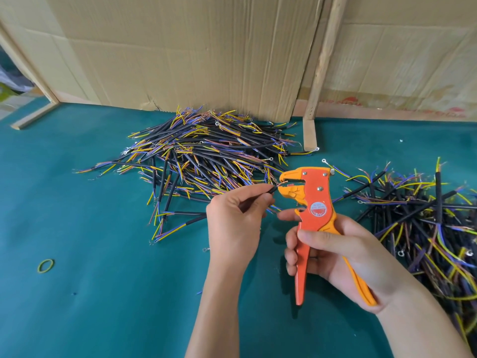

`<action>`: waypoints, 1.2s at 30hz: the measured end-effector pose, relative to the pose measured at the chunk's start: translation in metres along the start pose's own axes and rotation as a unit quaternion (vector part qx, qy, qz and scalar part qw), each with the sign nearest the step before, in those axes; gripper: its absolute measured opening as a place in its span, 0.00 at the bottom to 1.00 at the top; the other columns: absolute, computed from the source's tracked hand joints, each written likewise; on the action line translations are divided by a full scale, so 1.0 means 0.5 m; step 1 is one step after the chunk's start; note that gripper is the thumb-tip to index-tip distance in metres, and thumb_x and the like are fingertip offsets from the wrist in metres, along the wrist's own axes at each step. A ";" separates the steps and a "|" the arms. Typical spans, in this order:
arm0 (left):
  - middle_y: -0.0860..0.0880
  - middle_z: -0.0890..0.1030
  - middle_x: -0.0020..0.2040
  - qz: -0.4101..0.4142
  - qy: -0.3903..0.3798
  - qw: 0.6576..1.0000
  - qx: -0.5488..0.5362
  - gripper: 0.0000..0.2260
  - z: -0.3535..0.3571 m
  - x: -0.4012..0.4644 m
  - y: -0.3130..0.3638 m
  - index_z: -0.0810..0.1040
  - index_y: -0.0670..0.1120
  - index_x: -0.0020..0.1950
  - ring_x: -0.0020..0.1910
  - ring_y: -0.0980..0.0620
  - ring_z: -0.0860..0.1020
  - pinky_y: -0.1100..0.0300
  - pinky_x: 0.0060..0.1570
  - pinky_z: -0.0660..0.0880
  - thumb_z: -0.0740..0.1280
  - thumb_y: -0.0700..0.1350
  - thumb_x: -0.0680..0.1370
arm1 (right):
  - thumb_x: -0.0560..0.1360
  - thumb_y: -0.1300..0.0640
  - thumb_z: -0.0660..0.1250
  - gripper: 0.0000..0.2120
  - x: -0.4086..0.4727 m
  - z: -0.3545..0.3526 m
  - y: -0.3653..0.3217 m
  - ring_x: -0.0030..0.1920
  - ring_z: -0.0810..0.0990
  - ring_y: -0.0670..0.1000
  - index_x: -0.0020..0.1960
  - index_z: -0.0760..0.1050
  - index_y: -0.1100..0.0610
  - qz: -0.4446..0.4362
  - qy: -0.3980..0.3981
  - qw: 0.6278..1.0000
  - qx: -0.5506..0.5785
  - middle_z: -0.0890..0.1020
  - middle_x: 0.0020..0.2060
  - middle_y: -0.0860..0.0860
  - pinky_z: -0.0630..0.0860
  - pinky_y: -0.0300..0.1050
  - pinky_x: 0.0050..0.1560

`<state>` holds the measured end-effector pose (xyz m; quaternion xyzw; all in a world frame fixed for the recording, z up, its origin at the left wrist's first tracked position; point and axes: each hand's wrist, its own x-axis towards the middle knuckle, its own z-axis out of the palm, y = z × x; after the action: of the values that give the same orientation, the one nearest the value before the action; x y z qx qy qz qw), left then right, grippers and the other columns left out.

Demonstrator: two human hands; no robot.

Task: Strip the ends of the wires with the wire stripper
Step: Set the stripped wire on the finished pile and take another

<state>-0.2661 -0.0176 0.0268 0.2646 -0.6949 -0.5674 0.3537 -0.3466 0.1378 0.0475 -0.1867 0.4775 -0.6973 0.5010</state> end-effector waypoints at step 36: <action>0.54 0.84 0.38 0.146 0.039 0.968 0.202 0.10 0.002 -0.007 0.006 0.88 0.46 0.47 0.38 0.54 0.80 0.57 0.41 0.75 0.72 0.33 0.74 | 0.70 0.59 0.74 0.15 0.004 -0.002 0.003 0.32 0.77 0.60 0.54 0.82 0.65 0.048 0.032 0.997 -0.056 0.76 0.36 0.61 0.78 0.53 0.32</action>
<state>-0.2649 -0.0137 0.0289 0.2479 -0.8120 -0.3467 0.3988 -0.3475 0.1365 0.0453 -0.1694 0.5401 -0.6501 0.5069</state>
